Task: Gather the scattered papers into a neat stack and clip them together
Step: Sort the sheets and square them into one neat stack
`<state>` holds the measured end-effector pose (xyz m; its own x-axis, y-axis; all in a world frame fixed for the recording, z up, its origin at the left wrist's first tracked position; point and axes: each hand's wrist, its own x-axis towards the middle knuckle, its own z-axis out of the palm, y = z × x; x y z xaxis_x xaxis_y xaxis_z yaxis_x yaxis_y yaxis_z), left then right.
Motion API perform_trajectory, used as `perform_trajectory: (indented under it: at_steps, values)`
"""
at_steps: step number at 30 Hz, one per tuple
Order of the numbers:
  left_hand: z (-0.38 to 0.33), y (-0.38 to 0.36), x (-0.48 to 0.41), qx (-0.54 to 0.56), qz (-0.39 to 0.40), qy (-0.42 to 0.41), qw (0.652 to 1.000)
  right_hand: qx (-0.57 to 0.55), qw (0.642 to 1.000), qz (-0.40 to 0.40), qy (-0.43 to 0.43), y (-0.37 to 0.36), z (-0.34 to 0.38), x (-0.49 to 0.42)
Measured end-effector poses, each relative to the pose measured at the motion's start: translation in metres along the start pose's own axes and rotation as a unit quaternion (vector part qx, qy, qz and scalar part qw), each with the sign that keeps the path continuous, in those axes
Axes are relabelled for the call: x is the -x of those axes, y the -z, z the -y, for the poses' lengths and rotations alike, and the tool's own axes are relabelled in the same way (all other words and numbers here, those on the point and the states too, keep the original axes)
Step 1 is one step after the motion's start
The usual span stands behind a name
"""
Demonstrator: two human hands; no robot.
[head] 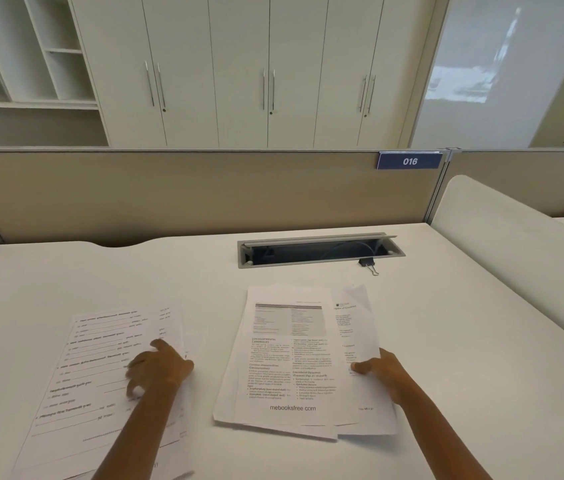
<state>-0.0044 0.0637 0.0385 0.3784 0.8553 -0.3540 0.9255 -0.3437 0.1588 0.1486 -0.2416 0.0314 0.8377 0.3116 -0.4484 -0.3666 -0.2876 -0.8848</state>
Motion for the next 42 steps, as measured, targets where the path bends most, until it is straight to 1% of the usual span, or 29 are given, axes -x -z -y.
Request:
perform_trajectory:
  at_steps: [3, 6, 8, 10, 14, 17, 19, 22, 26, 32, 34, 37, 40, 42]
  values:
    - [0.001, -0.003, 0.004, -0.049, -0.034, -0.011, 0.998, -0.001, 1.0, -0.001, 0.001, 0.0, -0.001, 0.001]
    - [0.007, -0.006, 0.005, -0.096, -0.068, -0.039, 0.992, -0.003, 1.0, 0.001, 0.0, 0.001, -0.001, 0.001]
    - [0.011, -0.004, 0.001, -0.061, -0.085, -0.066, 0.992, -0.005, 1.0, 0.003, 0.002, 0.001, -0.001, 0.001]
    - [0.012, 0.004, -0.001, 0.005, -0.101, -0.098, 0.99, -0.007, 1.0, 0.009, 0.004, 0.0, -0.001, 0.002]
    - [-0.002, 0.031, 0.015, 0.091, -0.138, -0.15, 0.975, -0.008, 0.999, 0.037, 0.006, -0.006, -0.003, 0.003]
    - [-0.029, 0.045, 0.037, 0.106, -0.152, -0.205, 0.961, 0.004, 0.999, 0.052, 0.01, -0.015, -0.003, 0.004]
    - [-0.05, 0.046, 0.054, 0.103, -0.148, -0.237, 0.955, 0.014, 0.998, 0.062, 0.013, -0.022, -0.004, 0.005]
    - [-0.08, 0.031, 0.076, 0.079, -0.113, -0.268, 0.953, 0.028, 0.997, 0.069, 0.018, -0.031, -0.005, 0.006]
    - [-0.106, -0.002, 0.097, 0.062, -0.037, -0.291, 0.954, 0.044, 0.996, 0.071, 0.019, -0.037, -0.005, 0.007]
    - [-0.12, -0.033, 0.109, 0.095, 0.081, -0.311, 0.942, 0.046, 0.995, 0.081, 0.031, -0.036, -0.005, 0.009]
    - [-0.118, -0.039, 0.108, 0.084, 0.101, -0.311, 0.941, 0.059, 0.996, 0.061, 0.032, -0.037, -0.006, 0.01]
    - [-0.113, -0.042, 0.101, 0.08, 0.111, -0.313, 0.94, 0.069, 0.997, 0.035, 0.008, -0.037, -0.007, 0.007]
    - [-0.109, -0.04, 0.093, 0.101, 0.143, -0.317, 0.932, 0.07, 0.997, 0.019, 0.027, -0.041, -0.007, 0.007]
    - [-0.105, -0.039, 0.087, 0.11, 0.172, -0.328, 0.922, 0.13, 0.991, -0.002, 0.039, -0.044, -0.009, 0.006]
